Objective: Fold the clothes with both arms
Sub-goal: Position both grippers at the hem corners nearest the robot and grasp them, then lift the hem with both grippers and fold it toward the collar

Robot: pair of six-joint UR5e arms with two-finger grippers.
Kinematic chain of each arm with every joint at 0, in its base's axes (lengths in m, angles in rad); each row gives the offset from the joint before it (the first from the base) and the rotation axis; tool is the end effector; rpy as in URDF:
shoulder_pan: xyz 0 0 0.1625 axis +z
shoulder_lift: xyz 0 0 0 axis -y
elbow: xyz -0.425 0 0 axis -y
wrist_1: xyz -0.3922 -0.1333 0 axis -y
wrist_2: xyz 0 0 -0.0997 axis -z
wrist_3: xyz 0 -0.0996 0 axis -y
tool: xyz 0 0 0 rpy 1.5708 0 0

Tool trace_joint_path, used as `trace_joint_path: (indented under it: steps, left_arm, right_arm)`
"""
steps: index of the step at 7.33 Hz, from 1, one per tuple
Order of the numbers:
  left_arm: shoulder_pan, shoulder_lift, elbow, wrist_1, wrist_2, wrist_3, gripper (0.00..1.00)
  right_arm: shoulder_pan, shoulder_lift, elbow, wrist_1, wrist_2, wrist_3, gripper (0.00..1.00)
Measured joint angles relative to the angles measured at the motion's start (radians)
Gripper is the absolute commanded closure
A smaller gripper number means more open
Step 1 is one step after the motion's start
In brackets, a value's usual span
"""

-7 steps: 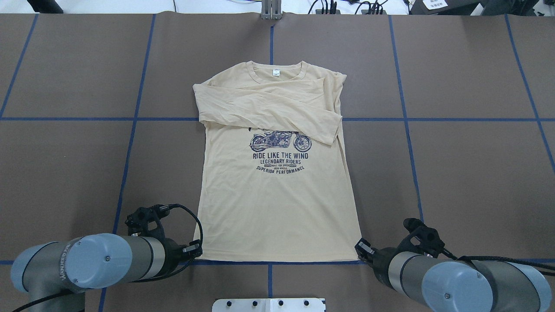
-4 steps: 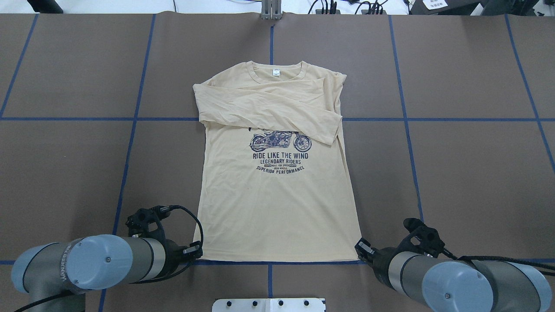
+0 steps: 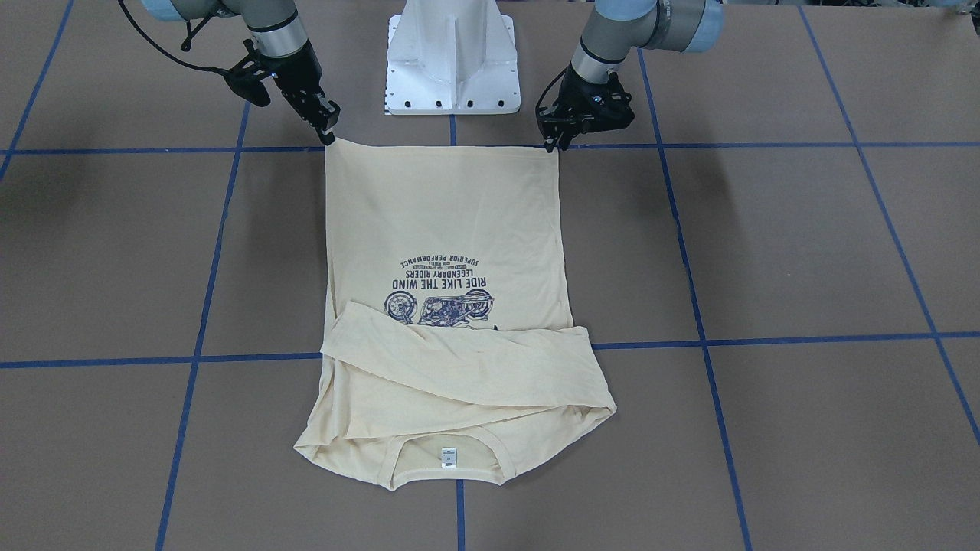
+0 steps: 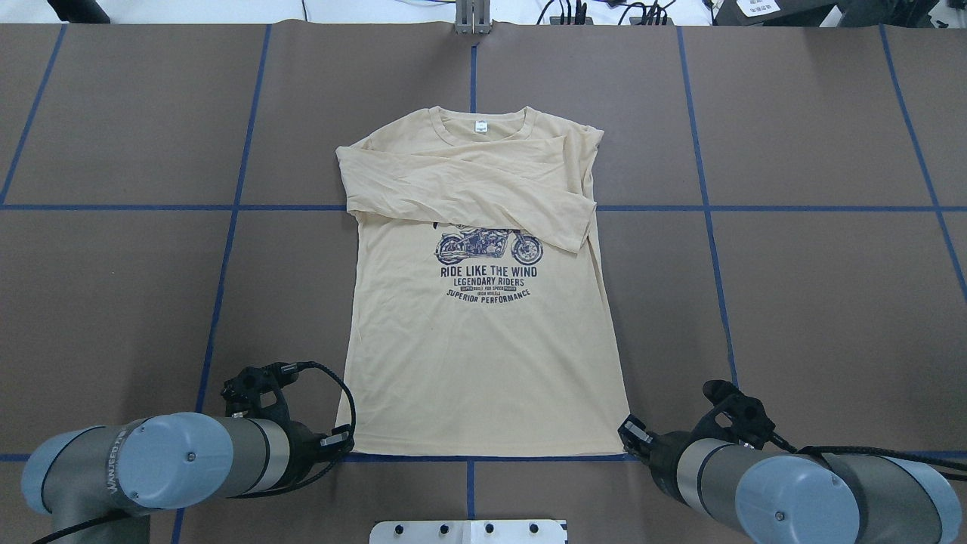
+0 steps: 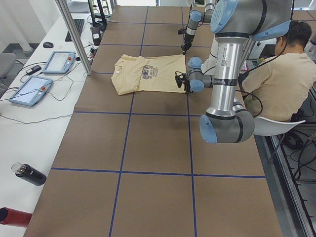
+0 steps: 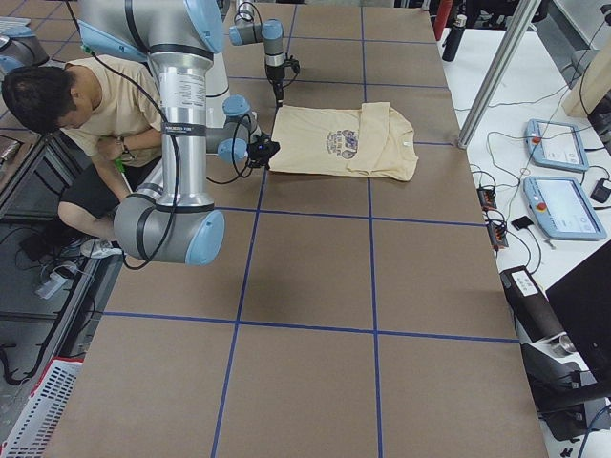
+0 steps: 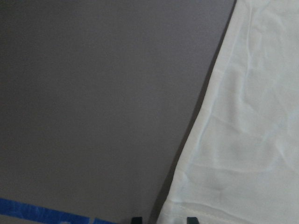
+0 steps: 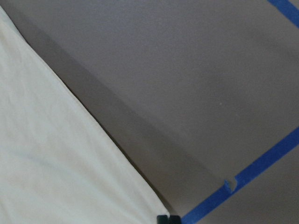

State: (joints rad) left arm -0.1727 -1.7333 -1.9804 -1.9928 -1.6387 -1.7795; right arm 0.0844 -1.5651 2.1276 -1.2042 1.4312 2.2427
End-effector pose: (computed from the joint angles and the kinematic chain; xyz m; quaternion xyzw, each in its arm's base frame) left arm 0.5064 -0.2168 0.3402 -0.0384 0.4760 -0.1506 0.8656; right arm -0.4588 -0.1865 0.3575 -0.0697 -0.4458 0.3583 0.8173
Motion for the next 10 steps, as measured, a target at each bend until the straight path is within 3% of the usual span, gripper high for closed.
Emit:
trace_joint_path:
  steps: [5, 10]
  left_arm:
    - [-0.004, 0.003, -0.021, 0.0, -0.004, 0.0, 1.0]
    - [0.007, 0.057, -0.188, 0.048, -0.034, -0.085, 1.0]
  right_arm:
    - [0.0, -0.006, -0.001, 0.0, -0.001, 0.0, 1.0]
    - [-0.044, -0.063, 0.092, 0.0, 0.001, 0.004, 1.0]
